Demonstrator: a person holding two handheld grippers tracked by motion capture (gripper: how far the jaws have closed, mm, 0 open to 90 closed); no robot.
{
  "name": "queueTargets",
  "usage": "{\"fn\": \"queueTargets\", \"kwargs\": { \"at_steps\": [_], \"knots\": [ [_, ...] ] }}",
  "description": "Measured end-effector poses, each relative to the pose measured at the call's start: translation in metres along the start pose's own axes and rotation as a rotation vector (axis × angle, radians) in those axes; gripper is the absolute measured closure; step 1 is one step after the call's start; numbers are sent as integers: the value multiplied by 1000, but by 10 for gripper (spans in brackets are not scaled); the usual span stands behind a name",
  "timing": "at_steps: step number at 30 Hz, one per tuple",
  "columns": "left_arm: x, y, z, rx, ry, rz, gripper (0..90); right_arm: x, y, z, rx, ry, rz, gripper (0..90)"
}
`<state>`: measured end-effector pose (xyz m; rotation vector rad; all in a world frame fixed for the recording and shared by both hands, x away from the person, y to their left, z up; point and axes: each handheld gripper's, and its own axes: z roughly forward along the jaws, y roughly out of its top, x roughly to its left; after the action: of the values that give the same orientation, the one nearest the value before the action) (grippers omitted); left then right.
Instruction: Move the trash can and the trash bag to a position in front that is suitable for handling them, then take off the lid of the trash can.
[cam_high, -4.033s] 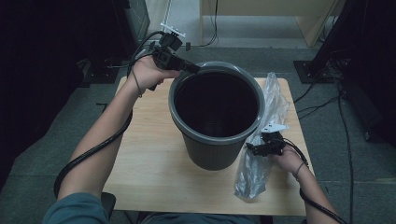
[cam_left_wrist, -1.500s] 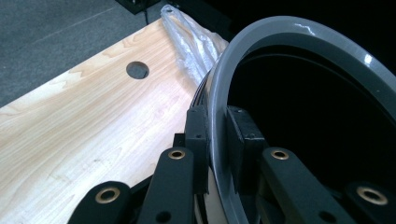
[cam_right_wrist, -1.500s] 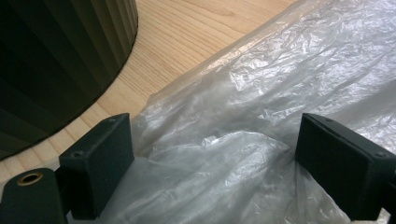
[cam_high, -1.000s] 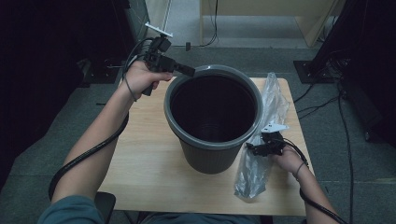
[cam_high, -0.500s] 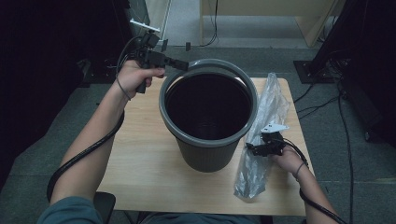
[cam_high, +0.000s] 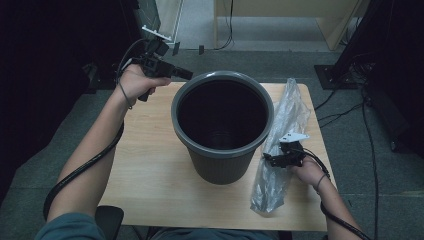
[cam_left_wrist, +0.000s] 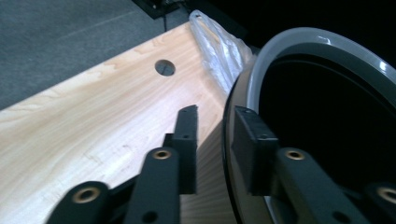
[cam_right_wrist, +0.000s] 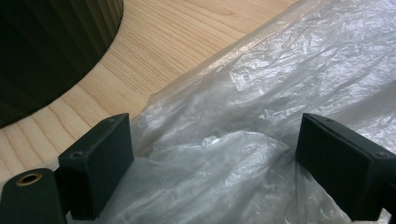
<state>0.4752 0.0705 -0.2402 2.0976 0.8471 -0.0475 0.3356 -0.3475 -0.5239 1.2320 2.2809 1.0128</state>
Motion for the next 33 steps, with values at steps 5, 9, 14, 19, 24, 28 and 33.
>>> {"fn": "queueTargets", "kwargs": {
  "at_steps": [5,9,14,19,24,28,33],
  "knots": [
    [-12,6,-1,3,-3,49,567,0,0,0,0,0,1,111],
    [-24,7,13,76,38,123,545,0,0,0,0,0,1,111],
    [-28,5,29,125,65,149,571,0,0,0,-1,1,1,111],
    [-30,5,35,137,82,161,698,0,0,0,-1,1,1,111],
    [-35,5,34,139,107,210,744,0,0,0,0,0,1,111],
    [-38,5,33,118,124,253,756,0,0,0,0,0,1,111],
    [-40,8,25,94,105,224,775,0,0,0,0,0,1,111]
  ]
}}
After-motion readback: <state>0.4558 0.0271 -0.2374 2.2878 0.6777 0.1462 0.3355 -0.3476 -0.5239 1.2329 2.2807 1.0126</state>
